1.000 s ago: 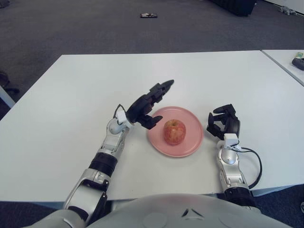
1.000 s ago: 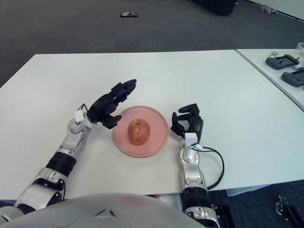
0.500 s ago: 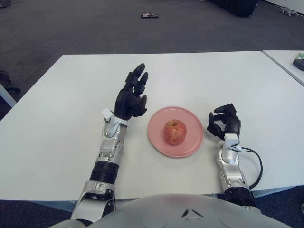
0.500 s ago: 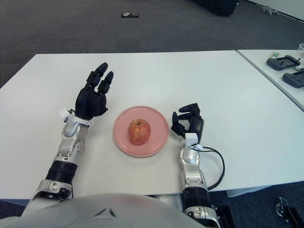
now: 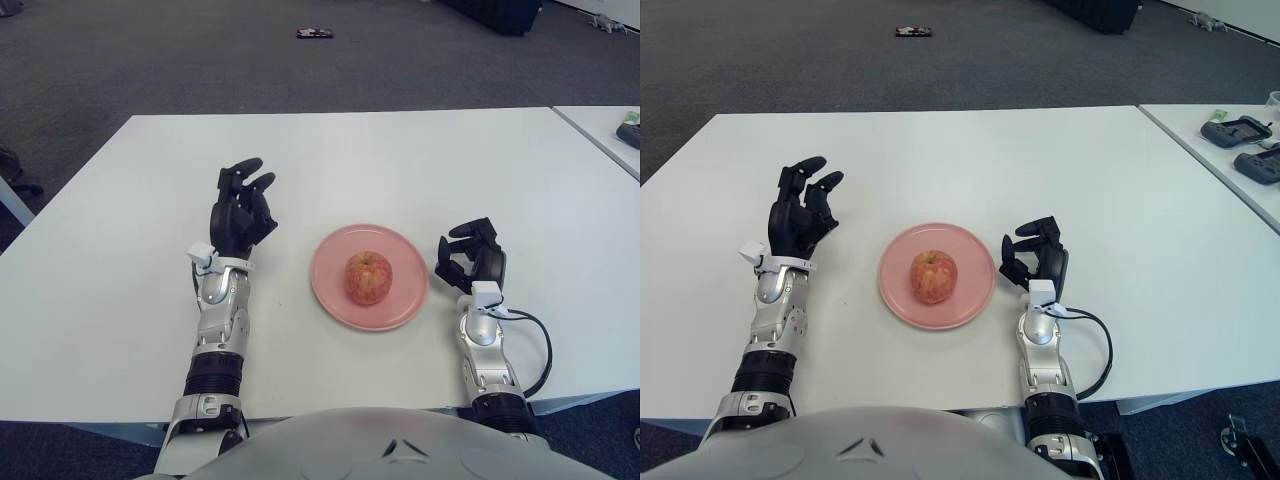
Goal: Put the apple into the plate.
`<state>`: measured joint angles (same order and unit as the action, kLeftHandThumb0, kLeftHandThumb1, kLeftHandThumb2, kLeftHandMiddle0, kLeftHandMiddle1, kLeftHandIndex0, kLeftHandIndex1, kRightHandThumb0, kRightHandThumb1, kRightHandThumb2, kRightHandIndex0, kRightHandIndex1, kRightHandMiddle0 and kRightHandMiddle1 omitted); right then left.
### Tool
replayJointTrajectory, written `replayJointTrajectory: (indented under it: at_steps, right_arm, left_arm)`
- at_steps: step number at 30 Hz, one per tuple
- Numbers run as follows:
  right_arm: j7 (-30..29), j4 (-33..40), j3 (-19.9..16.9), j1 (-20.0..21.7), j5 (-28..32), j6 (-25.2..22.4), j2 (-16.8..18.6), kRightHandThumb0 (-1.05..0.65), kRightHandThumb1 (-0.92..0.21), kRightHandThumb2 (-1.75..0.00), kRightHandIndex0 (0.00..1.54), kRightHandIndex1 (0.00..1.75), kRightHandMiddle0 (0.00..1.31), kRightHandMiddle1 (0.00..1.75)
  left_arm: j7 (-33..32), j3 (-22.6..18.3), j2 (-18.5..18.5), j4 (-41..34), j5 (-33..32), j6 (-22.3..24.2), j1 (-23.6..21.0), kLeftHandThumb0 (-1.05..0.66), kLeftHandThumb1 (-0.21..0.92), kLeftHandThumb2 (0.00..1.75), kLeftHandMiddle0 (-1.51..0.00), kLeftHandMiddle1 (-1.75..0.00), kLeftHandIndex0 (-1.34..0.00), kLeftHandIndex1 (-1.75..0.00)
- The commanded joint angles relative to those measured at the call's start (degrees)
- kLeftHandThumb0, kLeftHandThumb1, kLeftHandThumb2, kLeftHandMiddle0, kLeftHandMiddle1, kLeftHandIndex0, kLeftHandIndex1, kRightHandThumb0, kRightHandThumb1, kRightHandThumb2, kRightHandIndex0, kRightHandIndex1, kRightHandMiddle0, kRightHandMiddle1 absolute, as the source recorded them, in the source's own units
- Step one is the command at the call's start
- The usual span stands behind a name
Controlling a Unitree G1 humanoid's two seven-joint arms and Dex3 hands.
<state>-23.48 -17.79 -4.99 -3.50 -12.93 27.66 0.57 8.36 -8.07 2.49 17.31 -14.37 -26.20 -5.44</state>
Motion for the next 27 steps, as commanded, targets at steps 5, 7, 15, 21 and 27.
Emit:
replayJointTrajectory:
  at_steps: [5,7,15,21,27]
  right_arm:
    - [-0.2,-1.4,-0.1,0.4,-0.2,1.6,-0.5,-0.40,-0.57,-1.01,0.66,1.42,0.41,1.75]
    - [-0.1,-1.2,0.0,0.3,-0.2,1.5,-0.5,-0.40,-0.57,-1.01,0.66,1.41,0.41,1.75]
    - [-0.1,-0.4,0.1,0.0,-0.5,0.9,-0.4,-0.40,-0.60,-0.98,0.68,1.37,0.40,1.75]
    - [-0.1,-0.2,0.1,-0.2,-0.5,0.5,-0.4,-0.40,-0.60,-0.97,0.68,1.37,0.39,1.75]
    - [0.2,0.5,0.1,-0.5,-0.4,0.1,-0.4,-0.39,-0.62,-0.95,0.68,1.36,0.38,1.75]
  left_arm:
    - [-2.0,-2.4,-0.9,13.4,2.7,-4.9,-4.2,-0.59,0.82,1.21,-0.65,-1.74,-0.48,-1.74]
    - [-1.7,-2.7,-1.9,17.1,3.3,-5.6,-4.9,-0.51,0.66,1.16,-0.72,-1.74,-0.48,-1.74]
    - [-0.5,-2.8,-2.9,24.5,4.3,-7.6,-6.1,-0.42,0.52,1.08,-0.87,-1.75,-0.46,-1.75]
    - [0.9,-3.6,-2.8,28.0,3.1,-7.5,-6.3,-0.41,0.54,1.05,-0.90,-1.75,-0.44,-1.75]
    - [2.3,-4.0,-2.4,28.3,2.3,-6.9,-5.5,-0.41,0.55,1.04,-0.91,-1.75,-0.43,-1.75]
